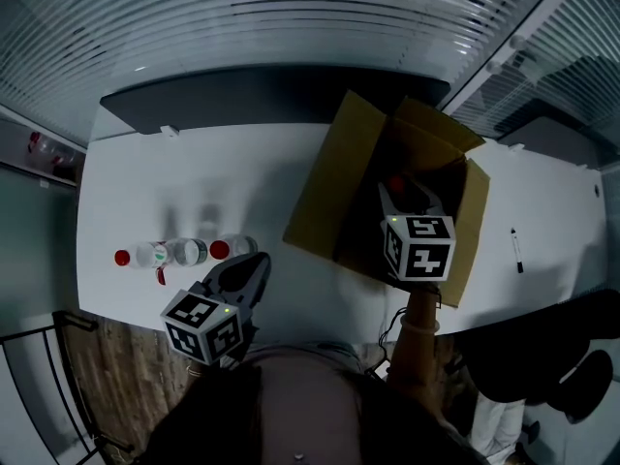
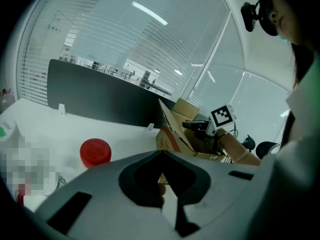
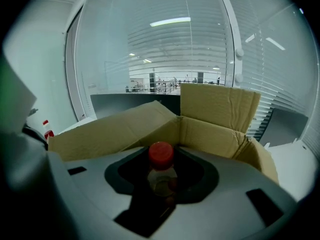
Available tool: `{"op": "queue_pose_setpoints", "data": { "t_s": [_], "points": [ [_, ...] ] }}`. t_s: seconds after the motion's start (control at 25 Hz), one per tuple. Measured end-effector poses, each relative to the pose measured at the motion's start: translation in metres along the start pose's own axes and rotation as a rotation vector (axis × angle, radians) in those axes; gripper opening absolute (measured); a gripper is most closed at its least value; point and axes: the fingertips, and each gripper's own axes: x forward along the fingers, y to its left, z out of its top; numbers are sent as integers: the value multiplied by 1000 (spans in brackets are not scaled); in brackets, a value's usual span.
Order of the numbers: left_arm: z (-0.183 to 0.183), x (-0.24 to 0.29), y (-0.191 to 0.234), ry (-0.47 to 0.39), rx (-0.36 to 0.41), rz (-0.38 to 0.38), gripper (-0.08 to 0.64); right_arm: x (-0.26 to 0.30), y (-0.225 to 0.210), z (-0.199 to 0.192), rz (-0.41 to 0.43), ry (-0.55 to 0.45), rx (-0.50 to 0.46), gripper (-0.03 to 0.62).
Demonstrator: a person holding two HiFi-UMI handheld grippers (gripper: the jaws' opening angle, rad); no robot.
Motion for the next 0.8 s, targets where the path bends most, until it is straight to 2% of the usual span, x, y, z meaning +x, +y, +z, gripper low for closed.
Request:
{"op": "queue_pose_setpoints", "data": {
  "t_s": [0.44,0.8],
  "points": [
    [1,-15,-11,-33,24,-15,6,-33,6,16,-6,-67,-20,166],
    [-3,-24,-33,-51,57,-61,6,-95,10,56,-25,-215,-29,166]
  ]
}}
